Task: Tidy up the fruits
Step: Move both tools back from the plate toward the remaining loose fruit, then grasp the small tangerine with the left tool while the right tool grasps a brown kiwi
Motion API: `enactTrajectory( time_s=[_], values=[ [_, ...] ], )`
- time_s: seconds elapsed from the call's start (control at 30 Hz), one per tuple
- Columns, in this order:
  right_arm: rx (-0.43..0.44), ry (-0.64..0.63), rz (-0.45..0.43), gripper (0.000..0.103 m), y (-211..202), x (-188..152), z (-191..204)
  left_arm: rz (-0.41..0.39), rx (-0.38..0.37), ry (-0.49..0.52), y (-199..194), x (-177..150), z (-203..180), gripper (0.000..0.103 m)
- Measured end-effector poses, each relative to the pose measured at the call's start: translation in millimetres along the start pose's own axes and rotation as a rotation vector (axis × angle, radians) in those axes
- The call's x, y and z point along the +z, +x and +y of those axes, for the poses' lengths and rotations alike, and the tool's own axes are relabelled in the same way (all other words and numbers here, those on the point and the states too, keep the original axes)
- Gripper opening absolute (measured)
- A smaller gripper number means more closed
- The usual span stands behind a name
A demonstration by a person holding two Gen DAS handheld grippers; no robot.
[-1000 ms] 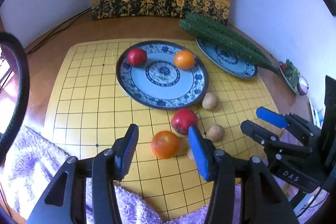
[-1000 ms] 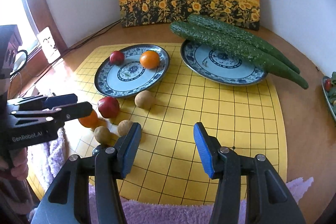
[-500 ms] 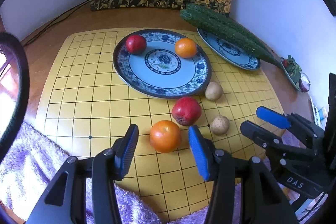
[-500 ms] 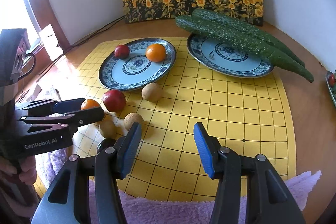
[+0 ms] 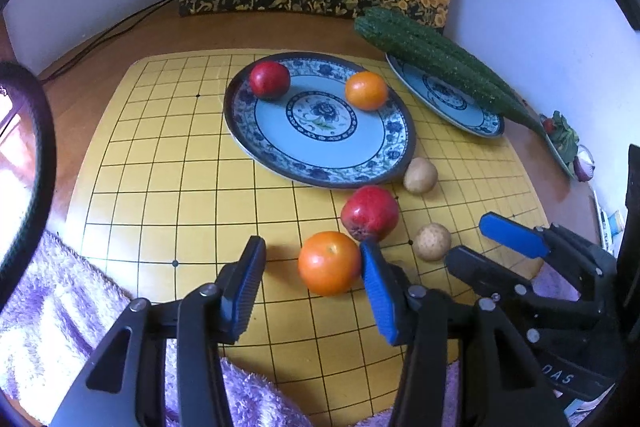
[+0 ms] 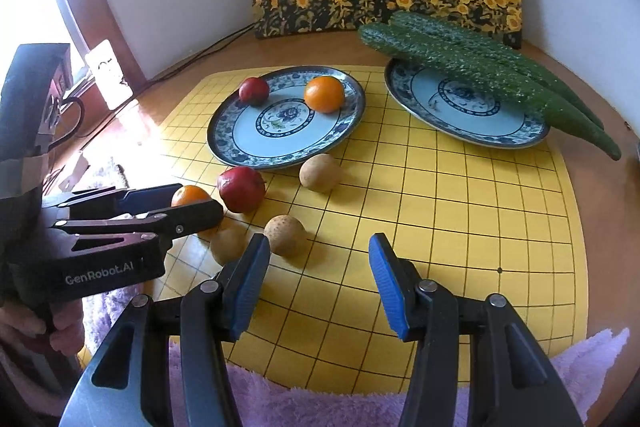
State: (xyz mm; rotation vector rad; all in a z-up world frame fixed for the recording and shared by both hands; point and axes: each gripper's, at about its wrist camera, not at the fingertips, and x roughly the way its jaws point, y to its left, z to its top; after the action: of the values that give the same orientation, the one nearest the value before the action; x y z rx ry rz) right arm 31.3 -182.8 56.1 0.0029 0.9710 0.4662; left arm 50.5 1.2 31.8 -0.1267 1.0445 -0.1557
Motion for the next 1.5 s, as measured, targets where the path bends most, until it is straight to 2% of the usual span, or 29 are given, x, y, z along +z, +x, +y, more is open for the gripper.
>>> enactTrajectory(
  time_s=[0.17, 0.33, 0.57, 0.97, 1.5],
  values=[
    [-0.001, -0.007, 0.004, 0.053, 5.0, 0.9, 4.7, -0.009, -0.006, 0.012, -0.7, -1.7, -0.7, 0.049],
    [0.004, 0.001, 0.005, 0.053, 8.0, 1.4, 6.6, -0.001, -0.052, 0.016, -0.5, -1.9, -2.5, 0.032],
    [0.017, 0.001, 0.008, 0.052, 13.1, 0.9, 11.7, -0.005, -0.053, 0.011, -2.0, -3.6, -1.4, 0.032],
    [0.020, -0.014, 0.010, 0.027, 17.5, 2.0, 16.1, -0.031, -0.019, -0.010, -10.0, 1.4, 7.6, 0.032],
    [0.026, -0.016, -0.033, 0.026, 4.5, 19.5, 12.6, -0.081, 0.000, 0.003, -20.8, 25.2, 6.7, 0.032]
  ],
)
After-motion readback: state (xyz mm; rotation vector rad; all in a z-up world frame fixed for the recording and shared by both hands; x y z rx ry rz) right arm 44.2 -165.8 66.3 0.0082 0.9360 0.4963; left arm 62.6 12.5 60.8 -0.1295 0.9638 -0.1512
